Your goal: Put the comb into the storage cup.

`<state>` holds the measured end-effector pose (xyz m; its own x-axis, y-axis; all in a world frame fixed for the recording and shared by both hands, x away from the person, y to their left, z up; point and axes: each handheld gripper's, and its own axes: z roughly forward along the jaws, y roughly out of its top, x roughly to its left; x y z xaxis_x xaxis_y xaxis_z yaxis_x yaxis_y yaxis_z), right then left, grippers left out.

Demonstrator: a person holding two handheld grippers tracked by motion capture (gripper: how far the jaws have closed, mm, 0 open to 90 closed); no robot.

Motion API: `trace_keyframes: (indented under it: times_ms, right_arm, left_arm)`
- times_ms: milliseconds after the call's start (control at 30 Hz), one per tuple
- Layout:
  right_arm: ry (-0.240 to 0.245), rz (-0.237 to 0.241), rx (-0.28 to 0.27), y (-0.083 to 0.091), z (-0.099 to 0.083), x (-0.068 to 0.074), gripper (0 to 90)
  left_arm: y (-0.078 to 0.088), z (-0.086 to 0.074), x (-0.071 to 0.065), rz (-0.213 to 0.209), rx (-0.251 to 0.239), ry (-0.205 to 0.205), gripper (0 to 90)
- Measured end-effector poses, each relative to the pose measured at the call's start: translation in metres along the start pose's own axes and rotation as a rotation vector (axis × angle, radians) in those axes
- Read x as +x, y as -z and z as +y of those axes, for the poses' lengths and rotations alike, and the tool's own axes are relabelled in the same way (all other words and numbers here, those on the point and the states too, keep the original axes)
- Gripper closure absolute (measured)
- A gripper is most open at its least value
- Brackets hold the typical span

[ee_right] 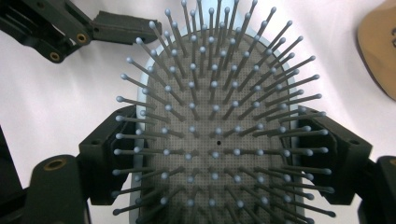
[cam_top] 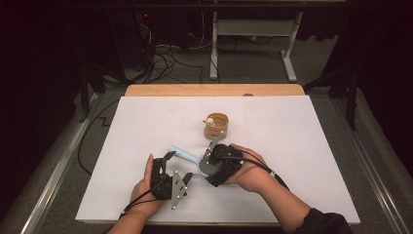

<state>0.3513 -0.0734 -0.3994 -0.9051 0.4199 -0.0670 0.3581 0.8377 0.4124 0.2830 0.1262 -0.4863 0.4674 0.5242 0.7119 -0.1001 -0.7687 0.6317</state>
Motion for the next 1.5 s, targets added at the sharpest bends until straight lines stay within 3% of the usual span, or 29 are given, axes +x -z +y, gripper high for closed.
trace_keyframes:
  times_ms: [300,467,667,800,1000,1200,1500]
  right_arm:
    - [0.022,0.013,0.005,-0.007,0.013,0.005,21.2]
    - [0.024,0.014,0.0,-0.008,0.016,0.006,21.2]
    - [0.028,0.018,0.011,-0.009,0.016,0.007,21.2]
    - [0.025,0.019,0.011,-0.01,0.017,0.007,21.2]
    - [0.022,0.022,0.014,-0.012,0.018,0.007,21.2]
    - [0.018,0.027,0.008,-0.013,0.019,0.008,21.2]
    - [0.02,0.027,0.012,-0.014,0.019,0.009,21.2]
  left_arm:
    - [-0.003,0.0,-0.003,-0.004,0.021,-0.022,8.0]
    - [-0.003,0.0,-0.003,-0.005,0.02,-0.029,14.7]
    - [-0.003,0.002,-0.006,0.018,0.02,-0.081,16.5]
    - [-0.003,0.002,-0.006,0.025,0.017,-0.09,18.8]
    - [-0.003,0.003,-0.006,0.035,0.014,-0.088,22.2]
    - [-0.004,0.003,-0.007,0.011,0.019,-0.083,20.7]
    - [-0.003,0.003,-0.007,0.028,0.019,-0.082,27.6]
